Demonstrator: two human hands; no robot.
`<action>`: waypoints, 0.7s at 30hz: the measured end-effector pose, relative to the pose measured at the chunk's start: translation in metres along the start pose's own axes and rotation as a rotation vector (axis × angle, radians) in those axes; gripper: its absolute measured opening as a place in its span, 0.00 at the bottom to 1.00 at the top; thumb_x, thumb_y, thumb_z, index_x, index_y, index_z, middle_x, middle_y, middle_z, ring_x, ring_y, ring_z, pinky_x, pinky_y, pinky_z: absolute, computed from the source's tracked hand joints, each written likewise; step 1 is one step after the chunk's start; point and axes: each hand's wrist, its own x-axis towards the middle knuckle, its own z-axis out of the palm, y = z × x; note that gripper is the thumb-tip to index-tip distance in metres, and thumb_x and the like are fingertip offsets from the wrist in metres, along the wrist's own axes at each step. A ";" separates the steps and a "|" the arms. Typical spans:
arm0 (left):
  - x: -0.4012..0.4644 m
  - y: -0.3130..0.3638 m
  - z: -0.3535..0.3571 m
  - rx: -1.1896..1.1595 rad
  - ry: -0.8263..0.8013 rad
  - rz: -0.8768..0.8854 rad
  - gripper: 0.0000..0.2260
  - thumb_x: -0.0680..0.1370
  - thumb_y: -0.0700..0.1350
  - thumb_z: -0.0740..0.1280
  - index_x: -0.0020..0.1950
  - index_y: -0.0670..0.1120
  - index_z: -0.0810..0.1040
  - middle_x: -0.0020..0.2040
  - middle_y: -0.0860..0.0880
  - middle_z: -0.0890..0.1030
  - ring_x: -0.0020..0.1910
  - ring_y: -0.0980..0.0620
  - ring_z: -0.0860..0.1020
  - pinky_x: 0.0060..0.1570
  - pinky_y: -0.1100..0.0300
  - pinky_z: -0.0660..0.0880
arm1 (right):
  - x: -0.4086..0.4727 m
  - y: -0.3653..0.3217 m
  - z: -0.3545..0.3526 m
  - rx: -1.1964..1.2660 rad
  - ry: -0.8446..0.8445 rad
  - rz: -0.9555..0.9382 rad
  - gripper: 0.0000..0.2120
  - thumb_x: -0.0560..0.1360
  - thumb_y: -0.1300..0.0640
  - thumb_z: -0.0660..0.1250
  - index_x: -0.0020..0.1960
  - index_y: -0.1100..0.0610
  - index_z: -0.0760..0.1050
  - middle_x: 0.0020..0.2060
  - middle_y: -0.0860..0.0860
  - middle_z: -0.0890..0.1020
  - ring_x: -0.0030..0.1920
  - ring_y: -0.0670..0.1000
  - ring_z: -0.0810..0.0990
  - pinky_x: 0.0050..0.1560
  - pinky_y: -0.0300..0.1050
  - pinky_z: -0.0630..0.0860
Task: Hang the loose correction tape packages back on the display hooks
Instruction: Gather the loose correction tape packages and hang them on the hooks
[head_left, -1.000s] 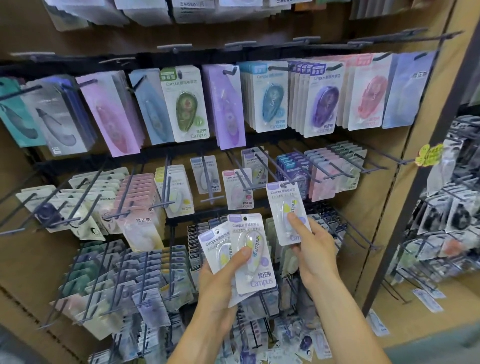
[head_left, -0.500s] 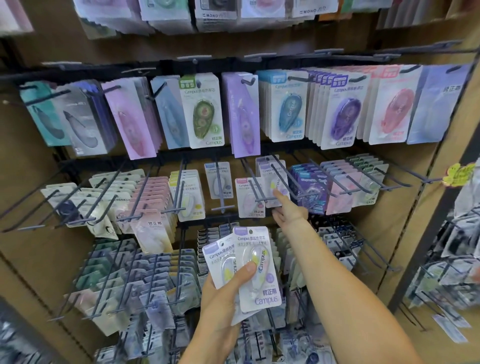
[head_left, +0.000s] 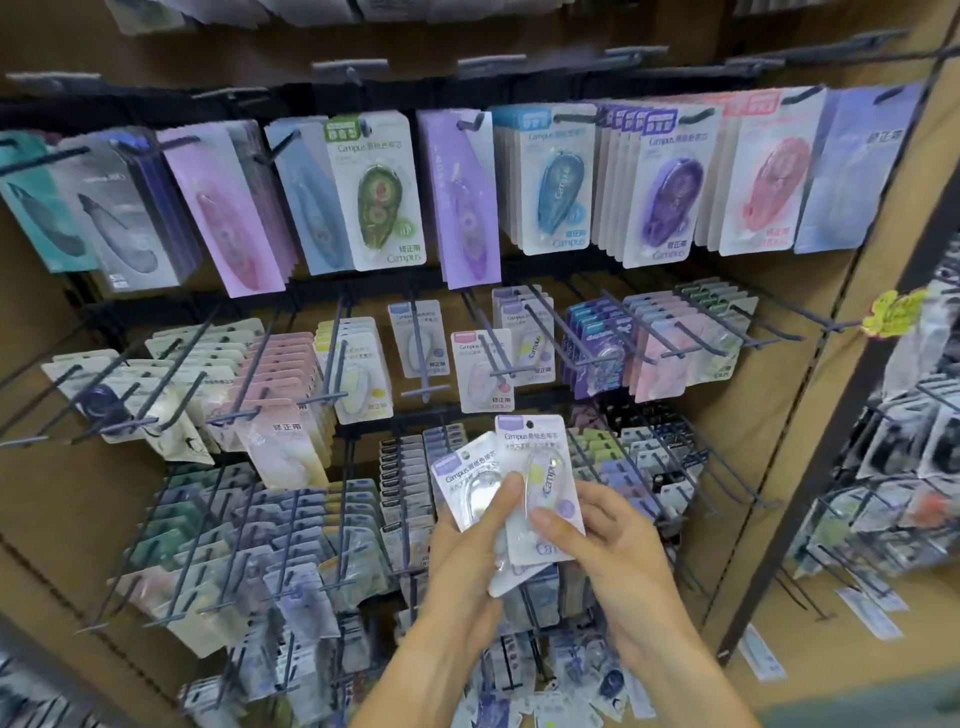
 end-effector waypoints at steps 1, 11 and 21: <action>0.000 0.000 0.000 -0.009 0.001 -0.003 0.25 0.75 0.45 0.75 0.71 0.42 0.78 0.61 0.38 0.85 0.59 0.37 0.85 0.51 0.43 0.85 | 0.000 0.000 -0.002 -0.001 0.021 -0.017 0.21 0.71 0.60 0.79 0.62 0.57 0.78 0.52 0.52 0.88 0.54 0.54 0.87 0.58 0.54 0.81; -0.001 0.005 -0.013 0.048 0.053 -0.004 0.25 0.73 0.51 0.76 0.69 0.47 0.80 0.60 0.40 0.86 0.60 0.39 0.85 0.66 0.39 0.78 | 0.028 -0.004 -0.013 0.063 0.151 -0.163 0.21 0.70 0.53 0.75 0.62 0.53 0.78 0.56 0.51 0.87 0.57 0.54 0.85 0.58 0.56 0.80; 0.001 0.004 -0.017 0.045 0.046 -0.009 0.25 0.72 0.50 0.76 0.68 0.47 0.80 0.60 0.40 0.86 0.61 0.39 0.85 0.67 0.37 0.77 | 0.037 -0.007 -0.014 0.076 0.127 -0.153 0.23 0.71 0.53 0.75 0.66 0.54 0.78 0.58 0.51 0.86 0.59 0.54 0.85 0.62 0.58 0.79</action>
